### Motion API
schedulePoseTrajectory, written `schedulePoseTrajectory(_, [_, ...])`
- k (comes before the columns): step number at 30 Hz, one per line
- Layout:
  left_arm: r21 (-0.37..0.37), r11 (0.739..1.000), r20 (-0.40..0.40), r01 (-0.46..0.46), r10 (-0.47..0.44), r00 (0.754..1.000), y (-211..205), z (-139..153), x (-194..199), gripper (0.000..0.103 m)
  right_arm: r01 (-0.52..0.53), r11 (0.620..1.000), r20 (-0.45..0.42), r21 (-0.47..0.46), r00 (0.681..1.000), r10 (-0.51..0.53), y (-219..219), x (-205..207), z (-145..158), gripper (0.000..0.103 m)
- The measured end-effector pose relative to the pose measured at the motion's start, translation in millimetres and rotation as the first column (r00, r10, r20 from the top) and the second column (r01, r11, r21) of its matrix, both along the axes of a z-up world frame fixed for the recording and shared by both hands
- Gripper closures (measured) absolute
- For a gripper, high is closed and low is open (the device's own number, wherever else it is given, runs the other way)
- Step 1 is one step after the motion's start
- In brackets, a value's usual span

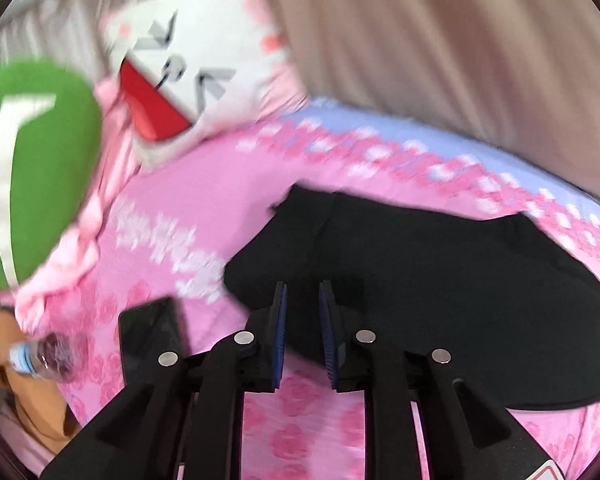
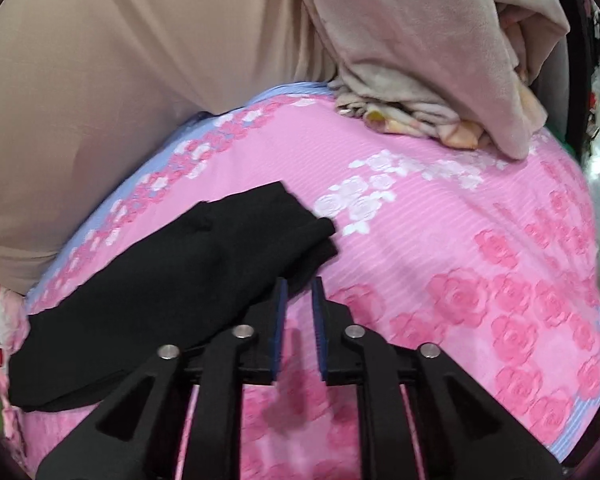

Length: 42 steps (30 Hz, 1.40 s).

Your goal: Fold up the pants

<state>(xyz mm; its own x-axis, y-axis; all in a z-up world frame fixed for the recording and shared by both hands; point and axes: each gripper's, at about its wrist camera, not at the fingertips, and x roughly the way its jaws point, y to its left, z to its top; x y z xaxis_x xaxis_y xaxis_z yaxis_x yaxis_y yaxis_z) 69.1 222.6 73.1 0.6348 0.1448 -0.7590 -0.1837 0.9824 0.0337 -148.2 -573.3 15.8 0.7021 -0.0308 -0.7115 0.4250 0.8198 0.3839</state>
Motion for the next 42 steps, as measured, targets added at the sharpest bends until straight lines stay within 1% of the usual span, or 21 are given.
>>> schedulePoseTrajectory(1, [0.002,1.0,0.011,0.024,-0.024,1.0,-11,4,0,0.085,-0.007,1.0,0.004,0.018,1.0,0.007,7,2,-2,0.064])
schedulePoseTrajectory(4, [0.048,0.995,0.024,0.091,-0.092,0.995,-55,5,3,0.085,-0.05,0.999,-0.011,-0.02,0.999,0.05,30,10,-6,0.064])
schedulePoseTrajectory(6, [0.055,0.991,0.017,0.124,-0.125,0.992,-76,-2,6,0.085,-0.064,0.998,-0.018,-0.024,0.998,0.064,40,16,-9,0.064])
schedulePoseTrajectory(8, [0.048,0.986,0.003,0.16,-0.161,0.987,-95,-11,10,0.085,-0.061,0.998,-0.014,-0.018,0.998,0.06,44,17,-12,0.064])
schedulePoseTrajectory(12, [0.064,0.98,-0.016,0.187,-0.186,0.982,-124,-28,14,0.085,-0.039,0.999,-0.011,0.003,0.999,0.039,42,17,-16,0.058])
schedulePoseTrajectory(14, [0.064,0.978,-0.025,0.201,-0.2,0.98,-132,-34,15,0.085,-0.034,0.999,-0.012,0.002,0.999,0.034,41,16,-17,0.058])
schedulePoseTrajectory(17, [0.068,0.975,-0.032,0.212,-0.211,0.977,-140,-42,17,0.085,-0.024,1.0,-0.002,0.01,1.0,0.024,39,14,-17,0.056])
schedulePoseTrajectory(19, [0.072,0.973,-0.036,0.218,-0.216,0.976,-144,-47,19,0.085,-0.01,1.0,-0.004,0.015,1.0,0.01,38,14,-17,0.052])
schedulePoseTrajectory(23, [0.08,0.966,-0.033,0.245,-0.243,0.97,-148,-56,23,0.085,0.01,1.0,-0.009,0.021,1.0,-0.01,36,13,-18,0.05])
schedulePoseTrajectory(25, [0.094,0.957,-0.028,0.273,-0.272,0.962,-150,-60,27,0.085,0.026,1.0,-0.012,0.018,1.0,-0.025,35,12,-18,0.043])
schedulePoseTrajectory(27, [0.105,0.95,-0.027,0.293,-0.292,0.956,-151,-64,31,0.085,0.031,0.999,-0.008,0.025,0.999,-0.031,34,11,-18,0.043])
schedulePoseTrajectory(29, [0.103,0.947,-0.03,0.305,-0.304,0.952,-149,-68,35,0.084,0.04,0.998,-0.009,0.039,0.999,-0.04,32,11,-19,0.04])
schedulePoseTrajectory(31, [0.089,0.947,-0.032,0.307,-0.306,0.952,-148,-70,36,0.084,0.069,0.997,-0.016,0.041,0.998,-0.068,28,10,-20,0.032])
schedulePoseTrajectory(32, [0.086,0.947,-0.026,0.31,-0.309,0.951,-147,-70,34,0.083,0.08,0.996,-0.01,0.048,0.997,-0.079,25,10,-20,0.03])
schedulePoseTrajectory(33, [0.09,0.946,-0.02,0.312,-0.312,0.95,-147,-71,33,0.083,0.086,0.995,-0.007,0.057,0.996,-0.086,23,10,-20,0.03])
schedulePoseTrajectory(36, [0.106,0.941,-0.012,0.321,-0.322,0.947,-151,-74,28,0.076,0.102,0.991,-0.011,0.086,0.995,-0.101,16,15,-23,0.03])
schedulePoseTrajectory(39, [0.13,0.938,-0.001,0.322,-0.325,0.946,-159,-77,24,0.068,0.09,0.991,-0.022,0.1,0.996,-0.088,16,25,-26,0.03])
schedulePoseTrajectory(40, [0.134,0.937,0.002,0.322,-0.326,0.946,-161,-78,23,0.065,0.082,0.992,-0.028,0.093,0.996,-0.08,17,30,-26,0.026])
schedulePoseTrajectory(41, [0.137,0.938,0.003,0.319,-0.323,0.947,-162,-79,22,0.064,0.076,0.993,-0.03,0.086,0.997,-0.073,18,34,-26,0.024])
schedulePoseTrajectory(42, [0.138,0.938,0.003,0.318,-0.321,0.947,-163,-79,22,0.064,0.071,0.994,-0.032,0.083,0.997,-0.068,19,36,-26,0.019])
